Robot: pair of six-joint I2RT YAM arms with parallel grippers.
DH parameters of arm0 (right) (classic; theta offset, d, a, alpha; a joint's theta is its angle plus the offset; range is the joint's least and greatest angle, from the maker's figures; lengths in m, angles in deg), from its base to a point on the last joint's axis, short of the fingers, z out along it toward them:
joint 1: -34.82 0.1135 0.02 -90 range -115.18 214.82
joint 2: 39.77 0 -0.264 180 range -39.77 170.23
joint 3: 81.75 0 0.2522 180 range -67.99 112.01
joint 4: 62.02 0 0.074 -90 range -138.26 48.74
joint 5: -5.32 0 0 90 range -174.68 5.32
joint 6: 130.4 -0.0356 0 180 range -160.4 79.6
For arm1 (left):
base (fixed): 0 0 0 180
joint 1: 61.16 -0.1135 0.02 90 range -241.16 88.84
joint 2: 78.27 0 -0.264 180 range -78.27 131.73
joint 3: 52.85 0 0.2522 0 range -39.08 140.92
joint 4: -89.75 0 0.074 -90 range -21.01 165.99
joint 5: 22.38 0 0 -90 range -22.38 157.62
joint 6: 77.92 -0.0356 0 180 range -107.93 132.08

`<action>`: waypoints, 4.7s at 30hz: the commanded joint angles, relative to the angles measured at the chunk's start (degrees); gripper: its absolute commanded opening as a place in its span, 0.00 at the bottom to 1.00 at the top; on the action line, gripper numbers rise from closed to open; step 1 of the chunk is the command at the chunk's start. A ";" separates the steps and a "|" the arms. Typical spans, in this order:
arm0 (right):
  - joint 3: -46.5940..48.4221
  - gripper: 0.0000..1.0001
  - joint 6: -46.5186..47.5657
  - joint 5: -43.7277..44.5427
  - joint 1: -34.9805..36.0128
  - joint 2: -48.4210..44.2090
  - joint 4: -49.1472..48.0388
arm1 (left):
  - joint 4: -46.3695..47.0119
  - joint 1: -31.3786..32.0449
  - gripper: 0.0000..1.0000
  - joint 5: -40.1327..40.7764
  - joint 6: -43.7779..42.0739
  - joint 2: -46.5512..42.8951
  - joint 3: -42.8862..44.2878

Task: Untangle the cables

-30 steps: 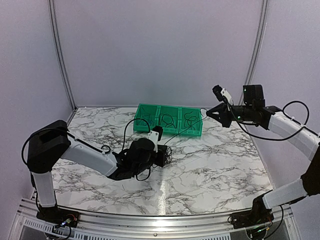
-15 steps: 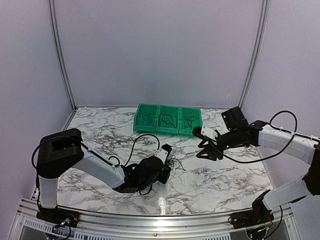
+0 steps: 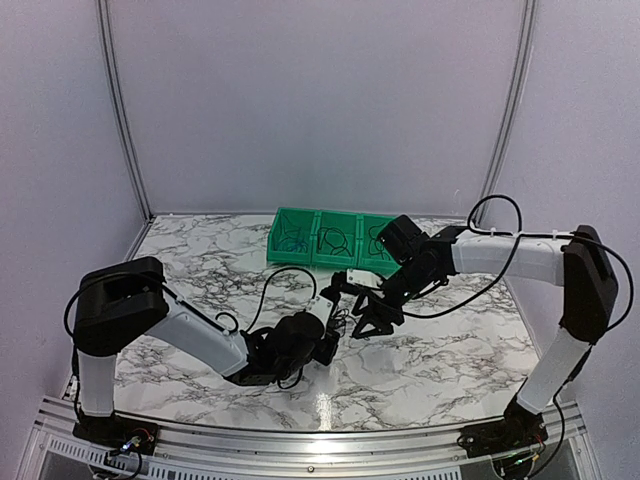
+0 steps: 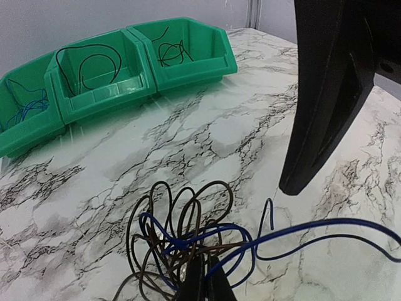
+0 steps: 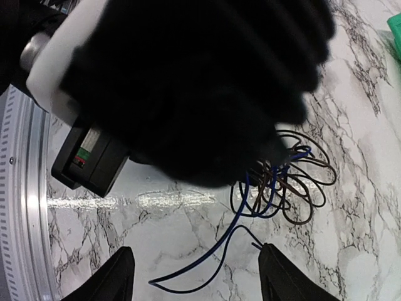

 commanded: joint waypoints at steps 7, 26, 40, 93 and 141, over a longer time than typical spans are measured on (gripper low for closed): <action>4.03 0.68 -6.73 -2.56 0.25 1.75 0.82 | 3.65 -0.15 0.02 2.74 -0.47 -1.74 -2.76; 7.59 0.35 -12.11 -4.15 -0.35 8.84 -3.71 | 7.84 -0.15 0.06 3.54 0.26 -3.88 -6.30; 15.17 0.00 -3.82 -19.82 -0.38 3.19 13.48 | 13.12 -0.39 0.22 6.76 -3.12 0.46 -1.23; 43.90 0.00 -22.88 -37.03 -32.46 -10.08 3.03 | 11.60 -2.72 0.21 -2.02 3.45 2.22 -2.35; 61.95 0.00 -20.96 -11.99 -18.87 31.69 -3.56 | 25.88 4.68 0.99 24.41 13.45 -17.86 -30.96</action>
